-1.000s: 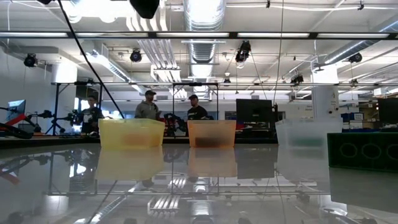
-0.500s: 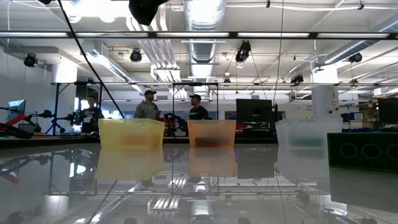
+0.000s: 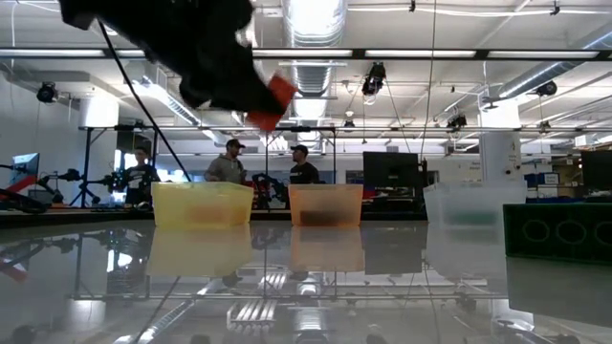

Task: Sort & place blocks by color
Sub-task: Put the orange game piece into the yellow bin

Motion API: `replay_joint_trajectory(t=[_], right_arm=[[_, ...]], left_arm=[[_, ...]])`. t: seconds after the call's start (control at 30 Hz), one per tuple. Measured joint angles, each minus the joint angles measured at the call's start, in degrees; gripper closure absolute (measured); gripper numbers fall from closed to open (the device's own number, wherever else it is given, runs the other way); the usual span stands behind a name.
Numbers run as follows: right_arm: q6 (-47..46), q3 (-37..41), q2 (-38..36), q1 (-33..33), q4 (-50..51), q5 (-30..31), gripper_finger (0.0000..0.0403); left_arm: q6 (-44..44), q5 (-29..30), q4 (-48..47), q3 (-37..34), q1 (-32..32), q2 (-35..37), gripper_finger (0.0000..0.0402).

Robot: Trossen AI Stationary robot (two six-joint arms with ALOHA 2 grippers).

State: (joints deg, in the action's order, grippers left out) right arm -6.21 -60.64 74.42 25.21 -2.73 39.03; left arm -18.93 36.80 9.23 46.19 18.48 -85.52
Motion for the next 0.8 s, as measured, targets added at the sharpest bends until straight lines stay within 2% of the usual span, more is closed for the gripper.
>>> replay_joint_trajectory(t=[0.2, 0.27, 0.37, 0.5, 0.63, 0.7, 0.8], right_arm=[[-4.81, 0.39, -2.21, 0.0, 8.13, 0.1, 0.0157], [-5.2, 0.55, -2.39, 0.0, 10.11, 0.05, 0.0161], [-5.21, 0.6, -2.28, 0.0, 11.08, 0.06, 0.0165], [-5.21, 1.09, -2.26, 0.0, 11.89, 0.06, 0.0168], [-5.21, 1.42, -2.28, 0.0, 13.2, 0.06, 0.0166], [-5.15, 1.66, -2.28, 0.0, 13.23, 0.06, 0.0166], [-4.42, 1.9, -2.26, 0.0, 13.21, 0.08, 0.0166]], left_arm=[[-15.13, -1.76, -35.16, 7.39, -9.31, 0.24, 0.0318], [-16.6, -3.9, -45.16, 10.14, -13.56, -0.2, 0.0318], [-14.89, -6.77, -54.95, 12.15, -20.19, -0.33, 0.0318], [-5.24, -11.2, -58.33, 13.25, -29.06, -0.31, 0.0318], [3.99, -21.2, -57.5, 14.15, -37.87, -0.39, 0.0318], [6.19, -24.57, -57.46, 14.39, -41.62, -0.78, 0.0318], [7.31, -25.95, -57.41, 14.54, -45.92, -1.42, 0.0318]])
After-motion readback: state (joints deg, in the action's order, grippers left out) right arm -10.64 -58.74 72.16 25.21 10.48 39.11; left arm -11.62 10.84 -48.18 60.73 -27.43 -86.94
